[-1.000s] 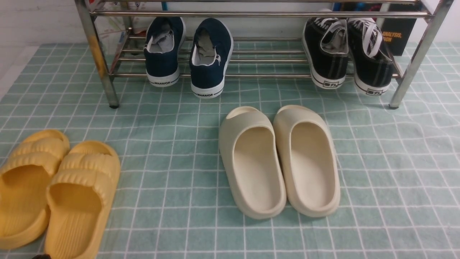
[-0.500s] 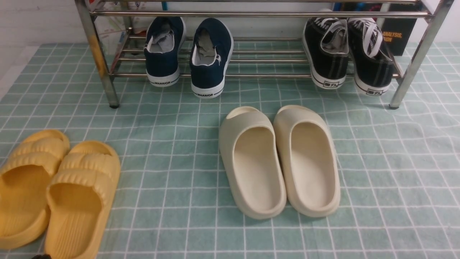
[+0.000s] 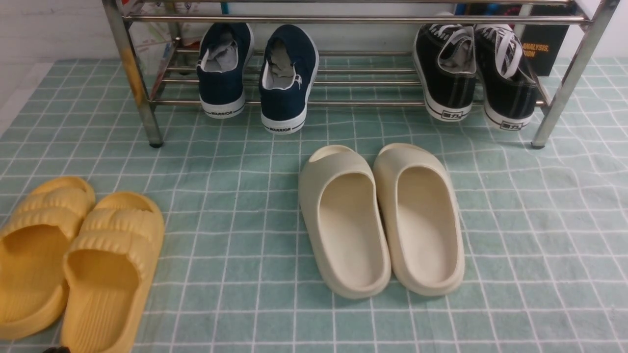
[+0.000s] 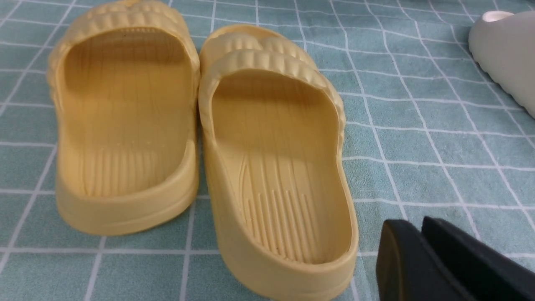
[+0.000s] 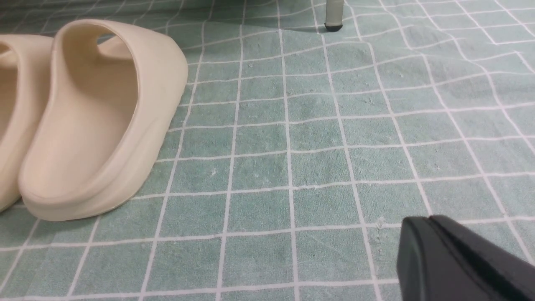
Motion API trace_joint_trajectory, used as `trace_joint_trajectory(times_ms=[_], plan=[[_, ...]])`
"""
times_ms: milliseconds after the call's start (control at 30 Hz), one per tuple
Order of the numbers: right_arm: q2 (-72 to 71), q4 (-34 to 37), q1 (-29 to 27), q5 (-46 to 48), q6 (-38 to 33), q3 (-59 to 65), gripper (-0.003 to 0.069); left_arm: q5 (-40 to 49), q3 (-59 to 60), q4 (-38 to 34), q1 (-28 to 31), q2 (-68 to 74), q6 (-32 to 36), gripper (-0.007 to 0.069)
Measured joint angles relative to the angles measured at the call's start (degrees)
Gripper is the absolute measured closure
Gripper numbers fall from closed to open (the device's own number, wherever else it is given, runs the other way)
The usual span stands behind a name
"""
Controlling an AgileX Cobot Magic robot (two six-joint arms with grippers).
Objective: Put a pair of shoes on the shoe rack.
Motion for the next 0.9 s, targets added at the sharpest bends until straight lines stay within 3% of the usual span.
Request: trace_joint_trajectory(times_ms=[900], plan=[[0.00, 0.03, 0.00, 0.00, 0.00, 0.00, 0.0601, 0.00, 0.00, 0.00, 0.00, 0.00, 0.00, 0.0543]])
